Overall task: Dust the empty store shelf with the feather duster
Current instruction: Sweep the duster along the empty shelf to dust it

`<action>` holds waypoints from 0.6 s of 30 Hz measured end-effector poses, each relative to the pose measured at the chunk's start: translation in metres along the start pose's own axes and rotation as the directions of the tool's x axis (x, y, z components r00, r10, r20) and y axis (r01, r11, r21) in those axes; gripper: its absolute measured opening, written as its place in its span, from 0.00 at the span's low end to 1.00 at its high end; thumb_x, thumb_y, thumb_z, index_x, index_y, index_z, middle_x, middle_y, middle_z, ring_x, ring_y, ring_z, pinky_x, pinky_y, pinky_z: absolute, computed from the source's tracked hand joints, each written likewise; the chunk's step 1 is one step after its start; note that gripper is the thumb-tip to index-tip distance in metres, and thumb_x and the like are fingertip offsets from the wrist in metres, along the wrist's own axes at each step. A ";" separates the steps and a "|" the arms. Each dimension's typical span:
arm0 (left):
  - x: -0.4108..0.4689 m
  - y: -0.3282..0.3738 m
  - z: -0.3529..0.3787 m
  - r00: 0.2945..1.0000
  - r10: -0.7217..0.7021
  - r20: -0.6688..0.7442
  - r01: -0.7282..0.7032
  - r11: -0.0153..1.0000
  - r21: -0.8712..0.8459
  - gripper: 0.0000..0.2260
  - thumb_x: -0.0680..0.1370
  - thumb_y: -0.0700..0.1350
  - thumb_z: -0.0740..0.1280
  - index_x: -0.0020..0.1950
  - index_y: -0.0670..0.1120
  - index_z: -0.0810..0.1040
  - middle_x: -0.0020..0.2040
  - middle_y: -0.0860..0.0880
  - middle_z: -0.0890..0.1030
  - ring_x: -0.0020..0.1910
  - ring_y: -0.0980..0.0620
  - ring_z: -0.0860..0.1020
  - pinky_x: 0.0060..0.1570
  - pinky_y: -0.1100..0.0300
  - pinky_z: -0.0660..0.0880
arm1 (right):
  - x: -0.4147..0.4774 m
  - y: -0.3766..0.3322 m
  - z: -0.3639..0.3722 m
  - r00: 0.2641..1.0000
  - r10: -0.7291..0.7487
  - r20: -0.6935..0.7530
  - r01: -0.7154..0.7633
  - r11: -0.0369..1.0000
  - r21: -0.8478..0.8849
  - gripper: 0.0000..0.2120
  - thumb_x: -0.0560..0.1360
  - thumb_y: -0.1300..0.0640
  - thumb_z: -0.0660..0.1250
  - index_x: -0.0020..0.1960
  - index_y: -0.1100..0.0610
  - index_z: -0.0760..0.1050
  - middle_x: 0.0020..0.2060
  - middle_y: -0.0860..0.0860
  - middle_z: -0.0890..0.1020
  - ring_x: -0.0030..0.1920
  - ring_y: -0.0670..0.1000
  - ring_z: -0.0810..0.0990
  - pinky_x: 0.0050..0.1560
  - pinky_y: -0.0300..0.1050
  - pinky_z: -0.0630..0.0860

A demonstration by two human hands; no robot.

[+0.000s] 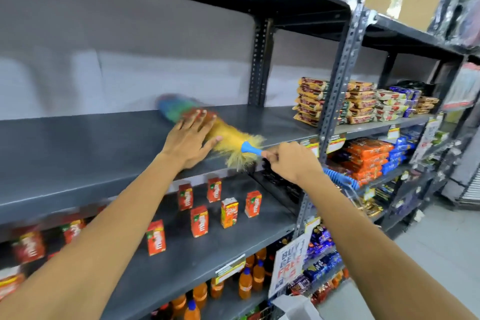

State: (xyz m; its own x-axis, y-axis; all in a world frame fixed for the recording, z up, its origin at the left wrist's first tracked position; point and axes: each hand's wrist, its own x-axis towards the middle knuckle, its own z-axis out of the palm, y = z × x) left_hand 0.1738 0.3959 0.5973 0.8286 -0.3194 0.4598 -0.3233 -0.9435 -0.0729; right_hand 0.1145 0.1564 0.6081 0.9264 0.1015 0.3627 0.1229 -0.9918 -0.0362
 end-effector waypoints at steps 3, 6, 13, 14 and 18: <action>-0.021 -0.038 -0.015 0.996 -0.088 -0.008 0.088 0.996 0.024 0.27 0.79 0.59 0.46 0.76 0.49 0.48 0.78 0.45 0.50 0.77 0.49 0.47 0.75 0.49 0.46 | 0.007 -0.014 -0.001 0.996 -0.083 0.034 0.078 0.991 0.111 0.15 0.75 0.53 0.59 0.57 0.41 0.78 0.50 0.53 0.84 0.50 0.59 0.80 0.46 0.50 0.75; -0.043 -0.060 -0.025 0.988 -0.155 -0.010 0.155 0.986 0.065 0.28 0.79 0.60 0.45 0.76 0.49 0.48 0.78 0.46 0.51 0.77 0.49 0.48 0.74 0.50 0.46 | 0.013 -0.033 0.001 0.995 -0.099 -0.023 0.101 0.991 0.091 0.14 0.75 0.54 0.60 0.53 0.41 0.80 0.49 0.54 0.83 0.50 0.59 0.79 0.46 0.49 0.74; -0.077 -0.083 -0.030 0.963 -0.270 0.003 0.269 0.962 0.050 0.27 0.79 0.59 0.45 0.75 0.49 0.48 0.78 0.45 0.51 0.77 0.49 0.47 0.74 0.49 0.46 | 0.026 -0.068 0.007 0.961 -0.277 -0.018 0.278 0.955 0.109 0.12 0.76 0.48 0.59 0.52 0.37 0.79 0.43 0.50 0.83 0.44 0.57 0.79 0.42 0.48 0.74; -0.083 -0.086 -0.032 0.959 -0.285 -0.001 0.284 0.957 0.054 0.27 0.79 0.59 0.44 0.75 0.49 0.48 0.78 0.46 0.51 0.77 0.49 0.48 0.74 0.49 0.46 | 0.029 -0.077 0.006 0.954 -0.298 -0.026 0.299 0.949 0.098 0.12 0.76 0.47 0.59 0.52 0.37 0.79 0.44 0.50 0.84 0.44 0.57 0.80 0.42 0.49 0.75; -0.110 -0.102 -0.040 0.935 -0.352 -0.041 0.353 0.934 0.054 0.26 0.79 0.58 0.46 0.75 0.50 0.50 0.78 0.45 0.53 0.77 0.48 0.49 0.74 0.49 0.47 | 0.034 -0.121 0.005 0.872 -0.488 -0.029 0.487 0.863 0.133 0.12 0.77 0.46 0.58 0.55 0.36 0.78 0.38 0.48 0.82 0.38 0.53 0.78 0.36 0.44 0.69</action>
State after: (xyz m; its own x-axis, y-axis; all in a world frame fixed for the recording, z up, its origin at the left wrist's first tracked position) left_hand 0.0971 0.5306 0.5898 0.8701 0.0365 0.4915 0.0156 -0.9988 0.0466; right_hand 0.1335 0.2804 0.6199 0.7379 0.5703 0.3609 0.6048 -0.7961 0.0215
